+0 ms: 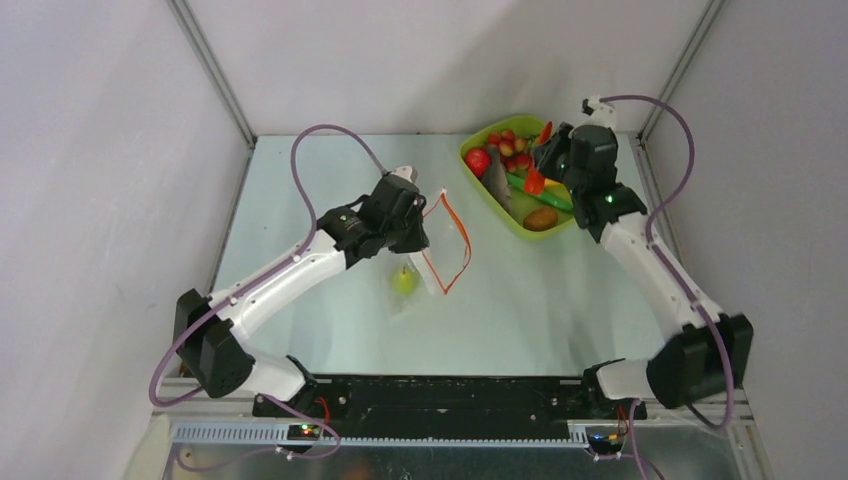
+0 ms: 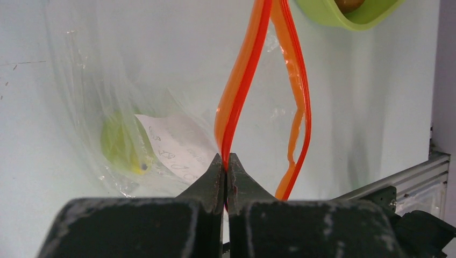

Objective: Place the food in the zip-top bag and seal the zipper
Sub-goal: Place the fake fruit in the zipper food storage bag.

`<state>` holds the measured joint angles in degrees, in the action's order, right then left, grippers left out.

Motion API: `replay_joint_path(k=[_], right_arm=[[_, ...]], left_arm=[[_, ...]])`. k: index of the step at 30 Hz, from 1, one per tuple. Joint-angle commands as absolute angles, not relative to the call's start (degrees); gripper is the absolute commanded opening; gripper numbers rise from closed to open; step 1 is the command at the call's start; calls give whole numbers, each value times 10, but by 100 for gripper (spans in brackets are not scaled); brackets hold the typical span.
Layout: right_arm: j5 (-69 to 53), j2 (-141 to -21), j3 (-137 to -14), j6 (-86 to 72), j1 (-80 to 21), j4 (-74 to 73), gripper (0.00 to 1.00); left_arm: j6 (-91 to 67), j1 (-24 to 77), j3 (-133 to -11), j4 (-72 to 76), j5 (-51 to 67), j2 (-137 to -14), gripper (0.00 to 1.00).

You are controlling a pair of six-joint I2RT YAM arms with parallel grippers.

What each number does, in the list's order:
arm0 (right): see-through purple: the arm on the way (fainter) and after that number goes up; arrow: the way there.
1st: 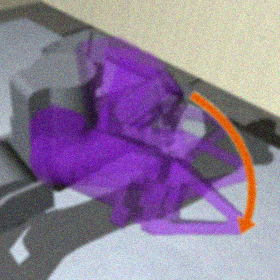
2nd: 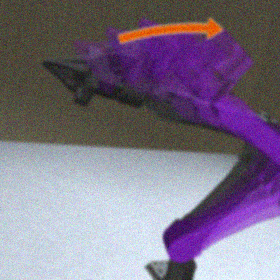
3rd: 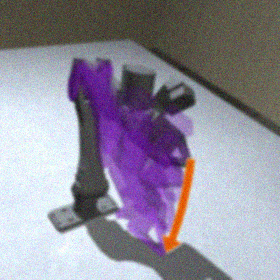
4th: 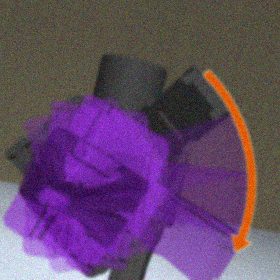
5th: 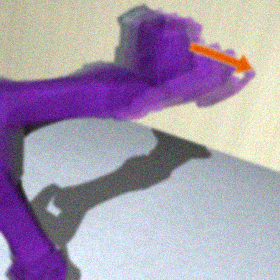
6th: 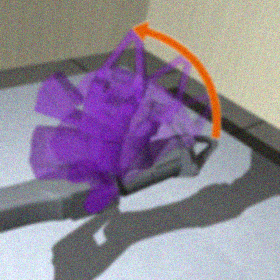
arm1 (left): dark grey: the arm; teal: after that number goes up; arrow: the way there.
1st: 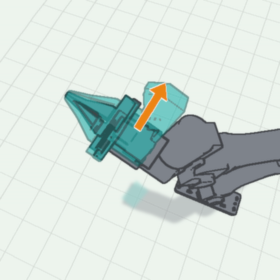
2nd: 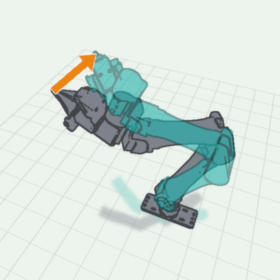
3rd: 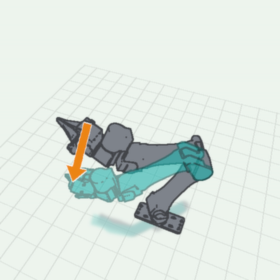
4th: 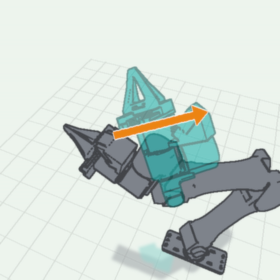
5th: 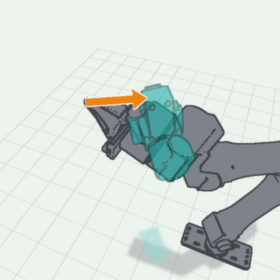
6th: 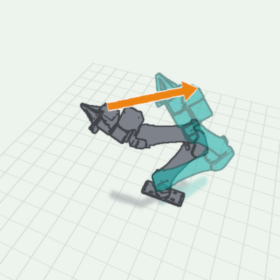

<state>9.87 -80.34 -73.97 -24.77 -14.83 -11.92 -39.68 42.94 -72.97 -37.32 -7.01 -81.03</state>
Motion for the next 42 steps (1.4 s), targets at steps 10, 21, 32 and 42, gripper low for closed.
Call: replay_joint_path(k=[10, 21, 32, 42], right_arm=[[184, -677, -621, -261, -472, -45, 0], [260, -770, -621, -335, -552, -41, 5], [238, -756, -620, -301, -559, -51, 88], [194, -689, -620, -265, -465, -71, 100]], left_arm=[[-432, 430, -698, -329, -44, -750, 0], [-437, 430, -668, -307, -37, -718, 0], [-434, 430, -665, -299, -33, -713, 0], [-420, 429, -673, -311, -50, -715, 0]])
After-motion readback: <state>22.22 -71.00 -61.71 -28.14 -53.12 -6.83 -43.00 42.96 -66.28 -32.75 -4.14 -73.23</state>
